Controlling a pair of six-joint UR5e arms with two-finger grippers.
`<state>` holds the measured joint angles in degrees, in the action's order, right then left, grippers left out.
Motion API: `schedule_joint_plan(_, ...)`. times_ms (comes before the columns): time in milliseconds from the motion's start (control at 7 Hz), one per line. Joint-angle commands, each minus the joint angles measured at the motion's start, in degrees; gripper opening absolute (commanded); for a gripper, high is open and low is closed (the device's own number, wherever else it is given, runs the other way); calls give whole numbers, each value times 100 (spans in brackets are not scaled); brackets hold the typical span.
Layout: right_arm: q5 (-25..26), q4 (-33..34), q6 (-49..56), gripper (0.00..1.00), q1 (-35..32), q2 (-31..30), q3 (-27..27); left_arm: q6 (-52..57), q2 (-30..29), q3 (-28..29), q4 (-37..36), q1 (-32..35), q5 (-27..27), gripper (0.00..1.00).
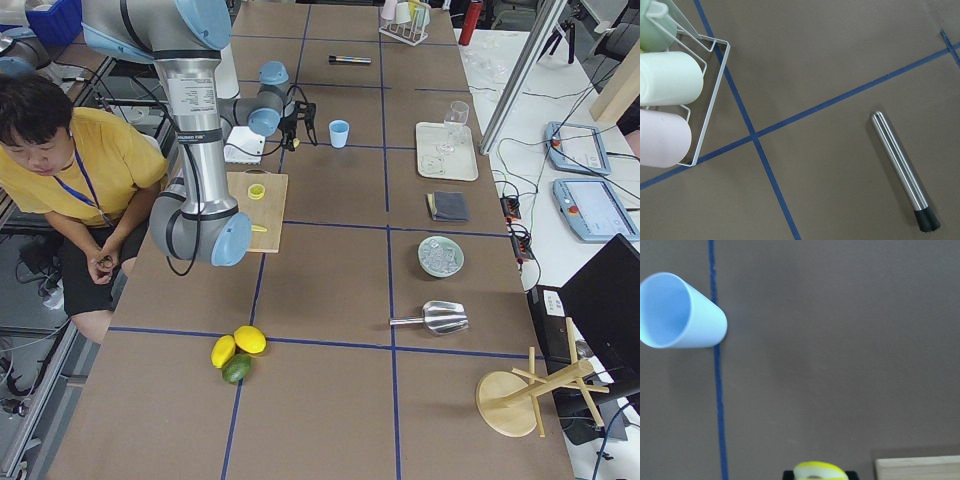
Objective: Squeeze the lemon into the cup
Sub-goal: 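Lift the lemon slice with the right gripper and carry it over the blue cup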
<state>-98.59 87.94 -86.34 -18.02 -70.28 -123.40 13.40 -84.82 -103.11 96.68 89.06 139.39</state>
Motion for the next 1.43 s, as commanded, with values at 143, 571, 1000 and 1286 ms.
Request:
schedule_joint_plan(143, -116, 443, 55, 45, -447, 1680, 1339, -4, 9, 11, 0, 6, 0, 100)
schedule_joint_plan(571, -116, -408, 64, 45, -615, 2000, 2309, -12, 18, 11, 0, 6, 0, 100)
schedule_joint_plan(1000, -116, -462, 82, 47, -659, 2062, 2373, -4, 35, 2, 0, 6, 0, 100)
schedule_joint_plan(1286, -107, -471, 99, 50, -659, 2167, 2566, -21, 35, -7, 0, 6, 0, 100)
